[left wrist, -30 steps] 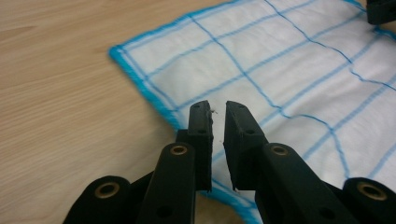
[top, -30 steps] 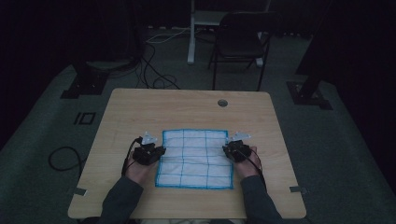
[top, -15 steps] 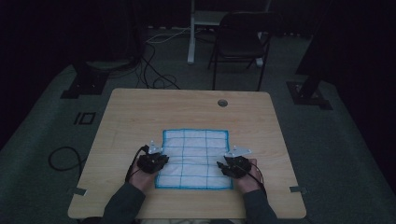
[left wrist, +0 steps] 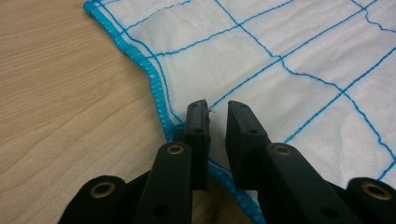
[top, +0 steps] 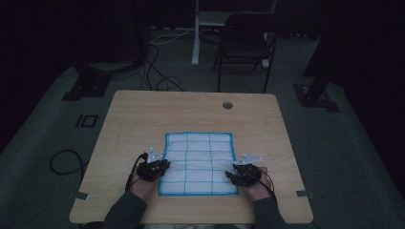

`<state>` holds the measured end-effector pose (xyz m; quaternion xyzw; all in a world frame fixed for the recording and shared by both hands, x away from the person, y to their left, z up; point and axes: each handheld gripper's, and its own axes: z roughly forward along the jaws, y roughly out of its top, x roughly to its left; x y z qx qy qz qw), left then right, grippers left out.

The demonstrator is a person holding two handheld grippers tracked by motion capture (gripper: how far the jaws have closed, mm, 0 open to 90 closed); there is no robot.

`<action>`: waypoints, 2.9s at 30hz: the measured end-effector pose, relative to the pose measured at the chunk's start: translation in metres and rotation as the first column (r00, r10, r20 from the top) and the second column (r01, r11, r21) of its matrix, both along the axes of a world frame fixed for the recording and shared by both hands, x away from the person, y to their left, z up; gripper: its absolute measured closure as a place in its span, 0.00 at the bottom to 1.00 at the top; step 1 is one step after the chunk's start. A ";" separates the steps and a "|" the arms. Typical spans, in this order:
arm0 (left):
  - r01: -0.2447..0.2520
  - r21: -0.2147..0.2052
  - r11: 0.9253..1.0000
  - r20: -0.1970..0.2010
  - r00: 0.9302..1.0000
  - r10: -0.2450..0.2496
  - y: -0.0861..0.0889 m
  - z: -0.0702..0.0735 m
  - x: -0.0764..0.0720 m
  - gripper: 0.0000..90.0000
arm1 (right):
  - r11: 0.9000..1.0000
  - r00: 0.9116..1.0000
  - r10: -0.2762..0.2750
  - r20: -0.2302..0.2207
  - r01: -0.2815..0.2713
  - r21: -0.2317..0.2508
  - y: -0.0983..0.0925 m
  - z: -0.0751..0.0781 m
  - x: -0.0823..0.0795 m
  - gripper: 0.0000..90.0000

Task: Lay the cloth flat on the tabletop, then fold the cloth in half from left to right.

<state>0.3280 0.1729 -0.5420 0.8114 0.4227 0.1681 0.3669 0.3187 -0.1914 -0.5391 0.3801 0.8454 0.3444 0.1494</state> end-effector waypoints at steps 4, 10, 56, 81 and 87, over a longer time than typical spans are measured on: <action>-0.008 -0.031 0.999 0.002 1.000 0.008 0.003 -0.002 -0.001 0.88 | 1.000 1.000 -0.002 0.000 0.002 0.005 0.000 0.000 0.000 0.57; -0.010 -0.034 0.999 0.002 1.000 0.010 0.003 -0.002 -0.001 0.88 | 1.000 1.000 -0.009 -0.006 0.010 0.025 -0.001 -0.001 0.000 0.56; -0.157 -0.021 0.987 -0.026 0.987 0.157 0.005 0.001 0.006 0.98 | 0.994 0.996 -0.074 0.052 0.070 0.085 -0.002 0.003 0.009 0.78; -0.155 -0.095 0.983 -0.005 0.988 0.155 0.016 0.020 0.009 0.99 | 0.993 0.993 -0.100 0.064 0.096 0.062 0.009 -0.006 0.037 0.84; -0.137 -0.134 0.981 0.007 0.990 0.139 0.013 0.027 0.008 0.99 | 0.993 0.993 -0.099 0.060 0.095 0.068 0.009 -0.007 0.037 0.82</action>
